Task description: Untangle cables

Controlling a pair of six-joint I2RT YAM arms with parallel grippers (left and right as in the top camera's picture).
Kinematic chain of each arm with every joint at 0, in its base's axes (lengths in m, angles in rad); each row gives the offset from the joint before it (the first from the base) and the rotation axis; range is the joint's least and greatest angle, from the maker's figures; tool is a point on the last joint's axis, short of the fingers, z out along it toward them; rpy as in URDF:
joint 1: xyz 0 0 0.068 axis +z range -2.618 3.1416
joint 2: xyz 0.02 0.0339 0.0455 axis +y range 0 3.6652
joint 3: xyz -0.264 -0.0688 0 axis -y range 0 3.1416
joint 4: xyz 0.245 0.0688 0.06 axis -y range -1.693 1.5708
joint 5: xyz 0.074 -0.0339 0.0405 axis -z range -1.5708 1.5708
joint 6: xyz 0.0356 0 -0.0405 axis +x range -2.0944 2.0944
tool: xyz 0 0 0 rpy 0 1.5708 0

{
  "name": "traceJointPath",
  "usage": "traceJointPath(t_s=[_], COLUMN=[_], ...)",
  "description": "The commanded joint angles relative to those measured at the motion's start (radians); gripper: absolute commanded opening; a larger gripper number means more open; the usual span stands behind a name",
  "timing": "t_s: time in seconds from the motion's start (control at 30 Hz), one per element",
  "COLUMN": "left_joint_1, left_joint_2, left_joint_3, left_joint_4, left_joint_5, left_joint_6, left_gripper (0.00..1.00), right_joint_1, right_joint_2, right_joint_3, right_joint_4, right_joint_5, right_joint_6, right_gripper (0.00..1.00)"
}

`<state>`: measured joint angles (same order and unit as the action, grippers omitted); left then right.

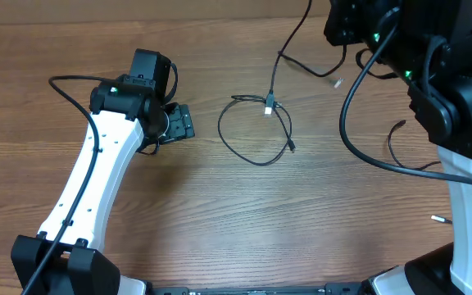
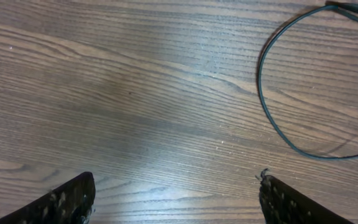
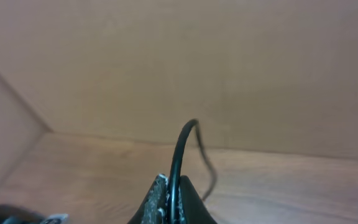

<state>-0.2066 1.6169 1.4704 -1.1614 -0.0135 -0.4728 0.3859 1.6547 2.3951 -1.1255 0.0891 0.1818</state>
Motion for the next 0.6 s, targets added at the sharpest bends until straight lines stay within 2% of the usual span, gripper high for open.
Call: traceJointPath(t_s=[0.0,0.2,0.4,0.57], left_joint_1=[0.003,0.003,0.003,0.003], left_joint_2=[-0.009,-0.009,-0.009,-0.009], left_joint_3=[-0.005,-0.005,-0.005,-0.005], left_joint_4=[0.003,0.003,0.003,0.003], left_joint_5=[0.011,0.011,0.014,0.014], left_joint_6=[-0.01,-0.01,-0.01,-0.01], left_gripper=[0.84,0.84,0.84,0.85], right_joint_1=[-0.007,-0.097,-0.277,-0.464], right_joint_2=[-0.005,-0.005,0.004,0.036], right_joint_3=[0.014,0.014,0.013,0.013], right_joint_4=[0.011,0.003,-0.051,-0.163], right_joint_5=[0.2,0.303,0.303,0.299], right_joint_6=[-0.032,-0.034,-0.03,-0.03], right_gripper=[0.04,0.04,0.04,0.04])
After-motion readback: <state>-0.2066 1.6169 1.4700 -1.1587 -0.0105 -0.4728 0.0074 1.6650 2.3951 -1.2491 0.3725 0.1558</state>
